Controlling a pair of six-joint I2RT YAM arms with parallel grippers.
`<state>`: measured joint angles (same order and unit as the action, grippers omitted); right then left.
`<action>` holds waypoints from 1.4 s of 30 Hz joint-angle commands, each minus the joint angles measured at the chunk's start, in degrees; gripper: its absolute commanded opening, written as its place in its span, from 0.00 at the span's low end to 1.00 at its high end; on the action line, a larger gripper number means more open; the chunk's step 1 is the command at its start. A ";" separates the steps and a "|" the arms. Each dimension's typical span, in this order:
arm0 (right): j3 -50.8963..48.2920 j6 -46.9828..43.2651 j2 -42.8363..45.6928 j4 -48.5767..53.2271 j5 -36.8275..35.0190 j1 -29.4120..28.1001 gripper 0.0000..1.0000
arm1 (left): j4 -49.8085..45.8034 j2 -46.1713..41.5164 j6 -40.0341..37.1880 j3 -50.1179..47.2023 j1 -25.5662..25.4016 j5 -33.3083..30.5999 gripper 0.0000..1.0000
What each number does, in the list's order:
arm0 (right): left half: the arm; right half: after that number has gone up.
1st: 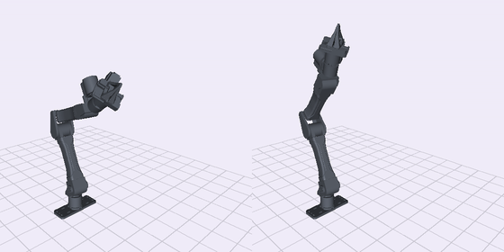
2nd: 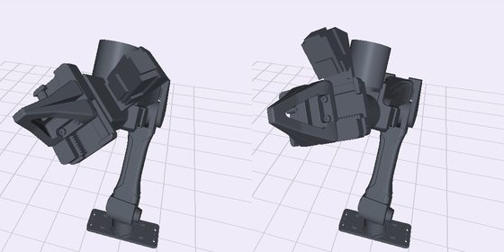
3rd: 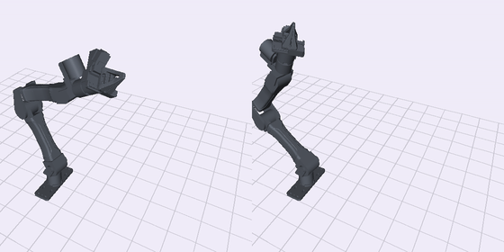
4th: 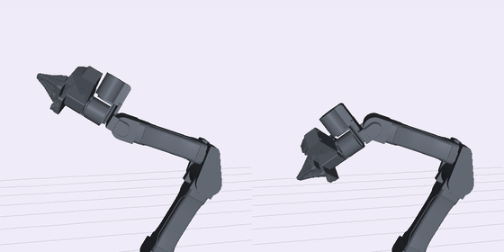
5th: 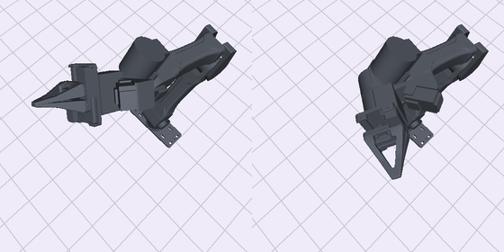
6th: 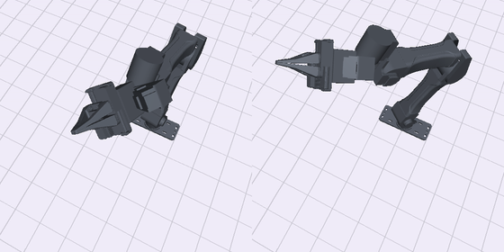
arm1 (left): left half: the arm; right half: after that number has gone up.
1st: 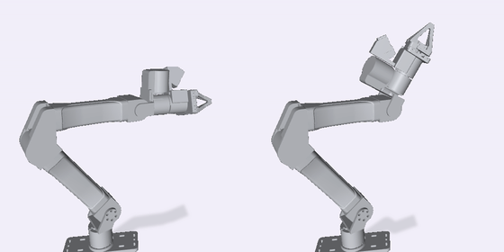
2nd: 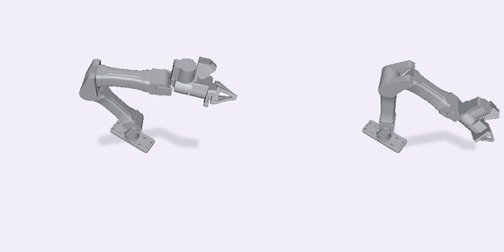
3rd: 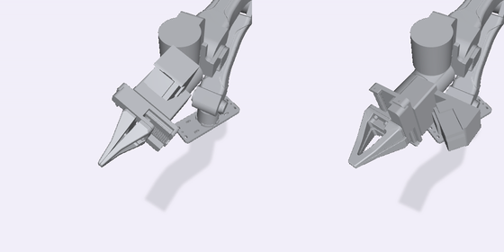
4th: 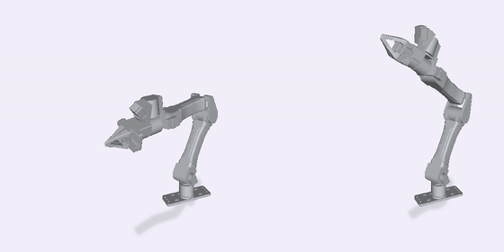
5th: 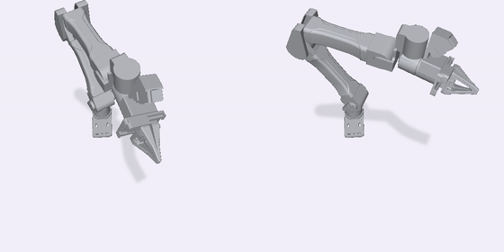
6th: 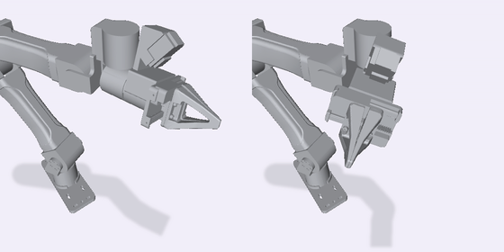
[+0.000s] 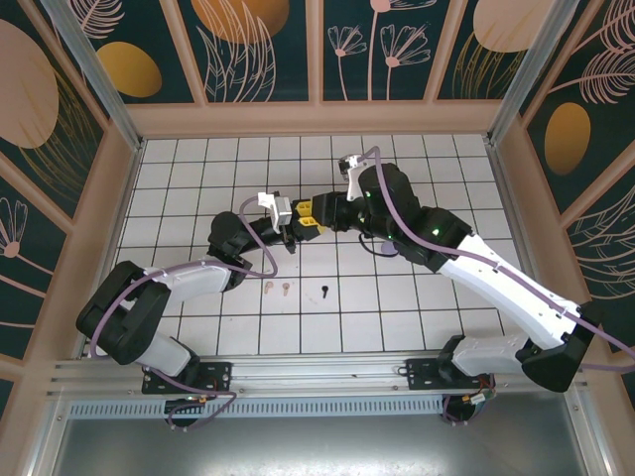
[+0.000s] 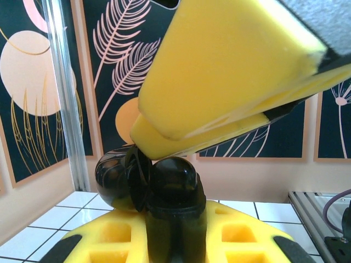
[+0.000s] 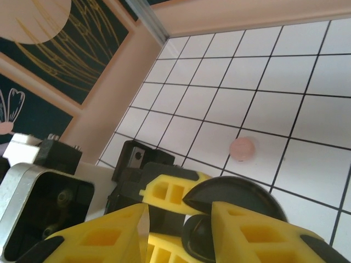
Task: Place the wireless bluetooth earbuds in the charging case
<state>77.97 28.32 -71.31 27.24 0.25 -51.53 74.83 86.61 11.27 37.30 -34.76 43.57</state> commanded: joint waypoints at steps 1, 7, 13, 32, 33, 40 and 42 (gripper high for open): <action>1.91 -1.50 -0.83 0.15 3.69 -0.50 0.35 | 3.22 0.05 0.95 1.29 0.34 0.90 0.00; 1.92 -1.51 0.22 2.16 1.54 -0.42 0.35 | 3.08 0.14 1.02 1.46 0.35 0.64 0.00; 2.27 -0.98 2.42 2.82 -2.64 -0.25 0.38 | 3.05 0.05 1.13 1.55 0.39 0.37 0.00; 10.77 -4.13 -3.40 12.63 -13.99 -5.55 0.38 | 0.53 -0.77 0.04 2.25 0.35 0.90 0.00; 11.34 -4.30 -3.99 13.27 -14.83 -5.79 0.37 | 0.41 -0.83 -0.02 2.23 0.33 0.90 0.00; 13.43 -4.65 -6.73 16.15 -19.29 -6.92 0.35 | -0.29 -1.34 -0.51 2.47 0.32 0.99 0.00; 13.40 -4.67 -6.74 16.17 -19.65 -6.92 0.35 | -0.30 -1.36 -0.46 2.43 0.37 1.03 0.00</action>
<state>89.36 24.53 -77.95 41.01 -16.45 -57.98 73.43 86.63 11.62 38.28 -34.76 43.97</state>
